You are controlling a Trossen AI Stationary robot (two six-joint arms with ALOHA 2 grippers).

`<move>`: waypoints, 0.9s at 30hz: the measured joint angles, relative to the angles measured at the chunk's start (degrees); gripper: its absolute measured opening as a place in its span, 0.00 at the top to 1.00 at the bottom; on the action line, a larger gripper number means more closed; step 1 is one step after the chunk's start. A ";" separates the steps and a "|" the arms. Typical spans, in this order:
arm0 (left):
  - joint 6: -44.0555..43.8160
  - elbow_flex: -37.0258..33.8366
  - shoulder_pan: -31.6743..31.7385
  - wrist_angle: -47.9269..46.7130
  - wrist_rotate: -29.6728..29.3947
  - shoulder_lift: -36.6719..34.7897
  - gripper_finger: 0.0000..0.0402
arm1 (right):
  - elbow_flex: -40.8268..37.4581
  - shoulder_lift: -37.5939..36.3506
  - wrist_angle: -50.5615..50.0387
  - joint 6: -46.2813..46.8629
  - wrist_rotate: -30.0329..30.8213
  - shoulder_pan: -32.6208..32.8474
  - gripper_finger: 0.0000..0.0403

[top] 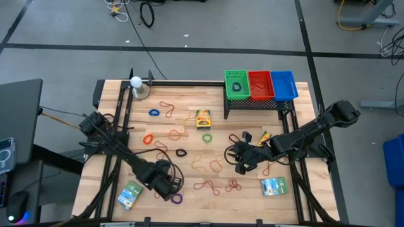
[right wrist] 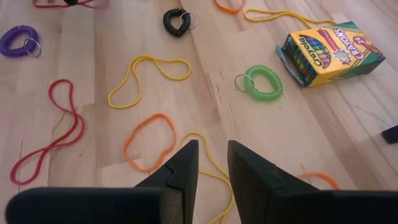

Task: Pick & Place Office Desk Supplies
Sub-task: Put the red rubber band into the red bin

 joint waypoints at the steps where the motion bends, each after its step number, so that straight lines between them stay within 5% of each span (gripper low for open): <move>1: 0.24 0.00 -0.45 0.01 -2.62 -0.62 0.99 | 0.00 0.00 0.00 0.01 0.01 0.00 0.76; 15: 21.67 -0.98 -2.05 9.27 -36.75 -7.97 0.99 | 0.00 0.01 0.18 1.65 0.30 -0.96 0.76; 21: 33.76 -10.33 -1.25 27.14 -37.01 -11.82 0.99 | 0.00 0.02 2.98 2.13 1.18 -1.61 0.76; 27: 50.93 -21.20 3.98 56.49 -32.36 -13.48 0.99 | 0.04 0.02 6.82 2.14 2.00 -1.60 0.76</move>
